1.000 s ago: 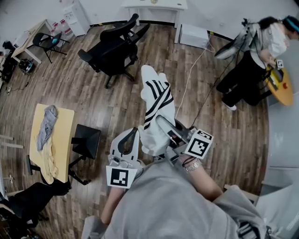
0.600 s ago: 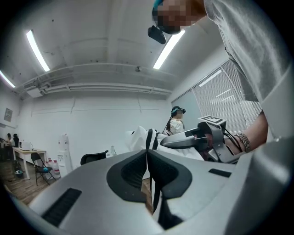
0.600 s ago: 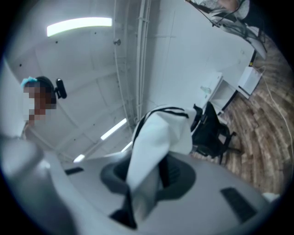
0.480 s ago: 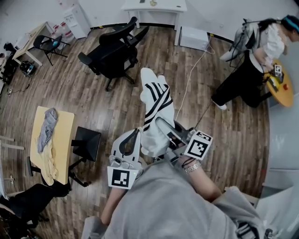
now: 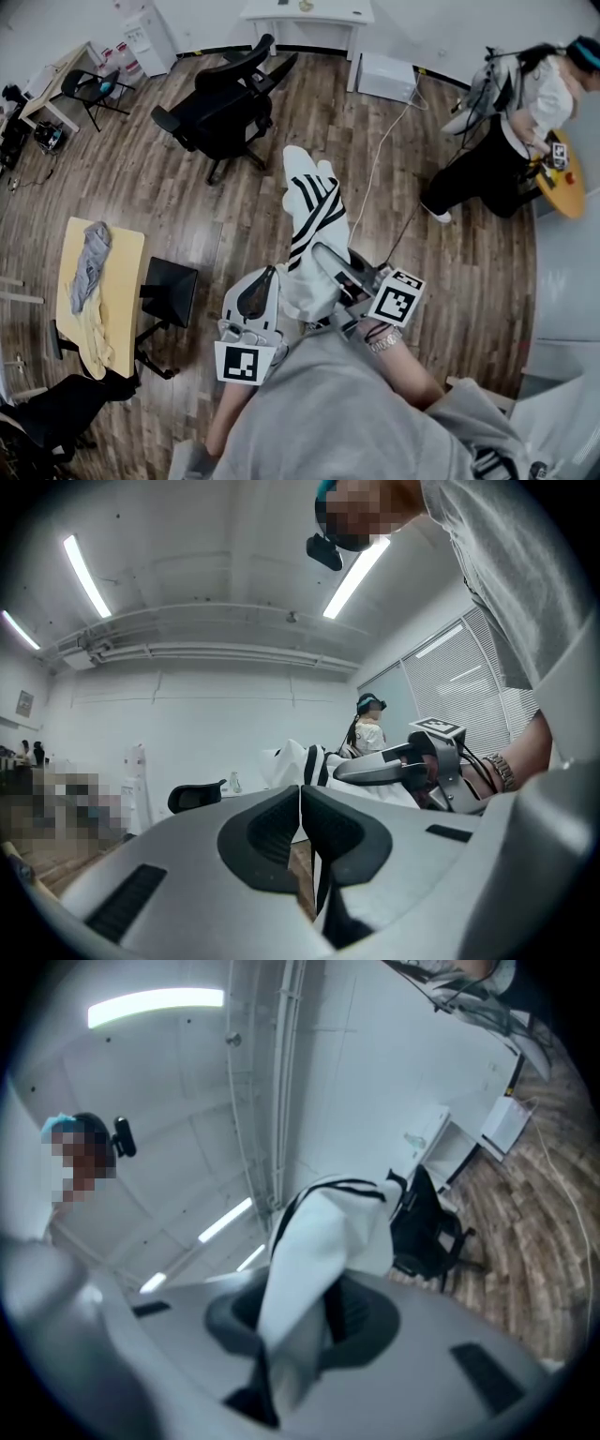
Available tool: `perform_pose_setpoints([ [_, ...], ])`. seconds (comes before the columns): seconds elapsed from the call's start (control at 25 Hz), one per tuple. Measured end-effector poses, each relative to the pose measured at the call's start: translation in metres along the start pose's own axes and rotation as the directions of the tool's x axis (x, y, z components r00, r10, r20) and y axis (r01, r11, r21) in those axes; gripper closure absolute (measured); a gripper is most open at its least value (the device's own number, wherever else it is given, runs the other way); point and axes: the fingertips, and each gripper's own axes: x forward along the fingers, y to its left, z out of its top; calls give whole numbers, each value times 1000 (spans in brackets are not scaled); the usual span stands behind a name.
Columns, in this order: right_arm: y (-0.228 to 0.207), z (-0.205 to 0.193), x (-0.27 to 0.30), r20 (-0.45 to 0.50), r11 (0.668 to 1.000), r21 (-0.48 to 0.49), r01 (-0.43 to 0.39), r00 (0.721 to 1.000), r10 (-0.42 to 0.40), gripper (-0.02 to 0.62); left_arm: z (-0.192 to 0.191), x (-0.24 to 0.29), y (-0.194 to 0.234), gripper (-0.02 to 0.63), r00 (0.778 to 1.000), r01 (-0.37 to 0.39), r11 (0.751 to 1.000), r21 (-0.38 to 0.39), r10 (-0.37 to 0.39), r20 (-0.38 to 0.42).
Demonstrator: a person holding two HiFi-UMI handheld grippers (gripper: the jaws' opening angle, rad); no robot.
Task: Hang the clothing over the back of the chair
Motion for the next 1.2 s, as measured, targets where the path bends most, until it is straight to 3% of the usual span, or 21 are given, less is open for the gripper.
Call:
perform_pose_setpoints([
  [0.36,-26,1,14,17,999,-5,41,999,-41,486,-14,23,18,565,999,36,999,-30,-35,30],
  [0.76,-67,44,59,36,995,26,93,995,-94,486,-17,95,52,565,993,116,992,-41,-117,-12],
  [1.2,-90,79,122,81,992,38,121,989,-124,486,-9,150,125,565,988,152,987,-45,-152,21],
])
